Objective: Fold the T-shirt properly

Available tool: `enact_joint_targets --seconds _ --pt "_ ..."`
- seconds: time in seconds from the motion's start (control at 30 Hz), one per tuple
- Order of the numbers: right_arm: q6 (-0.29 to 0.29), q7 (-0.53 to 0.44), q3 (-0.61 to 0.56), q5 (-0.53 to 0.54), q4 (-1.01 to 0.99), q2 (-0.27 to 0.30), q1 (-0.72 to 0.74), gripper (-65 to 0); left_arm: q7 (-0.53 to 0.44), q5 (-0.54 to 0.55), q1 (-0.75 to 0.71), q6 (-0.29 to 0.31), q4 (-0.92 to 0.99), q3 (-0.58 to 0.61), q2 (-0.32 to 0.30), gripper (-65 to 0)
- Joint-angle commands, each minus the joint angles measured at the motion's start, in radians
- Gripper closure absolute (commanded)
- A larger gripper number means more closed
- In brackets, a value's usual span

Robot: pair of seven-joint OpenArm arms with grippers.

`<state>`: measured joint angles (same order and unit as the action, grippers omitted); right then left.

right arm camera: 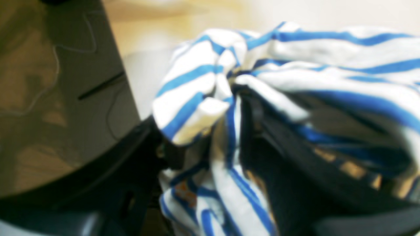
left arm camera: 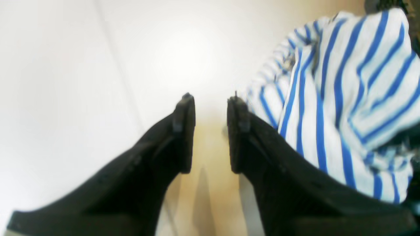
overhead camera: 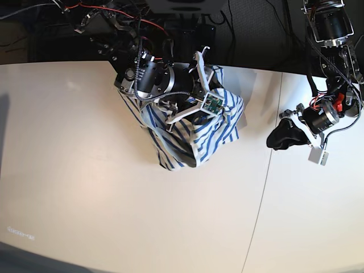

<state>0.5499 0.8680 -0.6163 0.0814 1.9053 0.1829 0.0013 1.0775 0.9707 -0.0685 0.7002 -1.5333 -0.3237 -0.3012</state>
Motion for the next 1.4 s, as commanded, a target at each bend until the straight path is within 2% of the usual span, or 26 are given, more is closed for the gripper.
enact_joint_targets --seconds 0.0,0.13,0.3,0.67,0.83,1.13,1.17,1.2,1.27,1.37 --pt "0.037 -0.032 -0.019 0.000 0.019 -0.003 0.024 -25.3 -0.017 0.021 0.015 -0.002 -0.019 -0.011 -0.019 -19.9" --pt "0.036 -0.039 -0.095 -0.093 0.019 -0.003 0.053 -25.3 0.002 0.047 0.016 -0.002 -0.019 -0.015 -0.049 -19.9" --pt "0.036 -0.046 -0.145 -0.128 0.019 -0.003 0.076 -25.2 0.008 0.065 0.016 -0.002 -0.019 -0.018 -0.066 -19.6" --pt "0.030 -0.058 -0.219 -0.127 0.019 -0.004 0.076 -25.3 0.009 0.080 0.016 -0.002 -0.019 -0.104 -0.118 -19.5" --pt "0.029 -0.065 -0.219 -0.091 0.019 -0.021 0.076 -25.2 0.017 0.089 0.016 -0.002 -0.019 -0.111 -0.142 -19.5" --pt "0.030 -0.064 -0.219 0.016 0.019 -0.070 0.076 -25.3 0.022 0.089 0.016 -0.002 -0.019 -0.111 -0.145 -19.5" --pt "0.030 -0.063 -0.219 0.015 0.019 -0.070 0.076 -26.7 0.024 0.089 0.015 -0.002 -0.019 -0.111 -0.145 -19.5" --pt "0.030 -0.063 -0.219 0.015 0.019 -0.070 0.076 -30.9 0.024 0.089 0.015 -0.002 -0.019 -0.111 -0.145 -19.5" --pt "0.030 -0.063 -0.219 0.009 0.019 -0.070 0.075 -42.9 0.026 0.090 0.015 -0.002 -0.019 -0.111 -0.145 -19.5" --pt "0.030 -0.063 -0.219 0.007 0.019 -0.070 0.072 -44.3 0.027 0.098 0.015 -0.002 -0.019 -0.111 -0.145 -19.5"
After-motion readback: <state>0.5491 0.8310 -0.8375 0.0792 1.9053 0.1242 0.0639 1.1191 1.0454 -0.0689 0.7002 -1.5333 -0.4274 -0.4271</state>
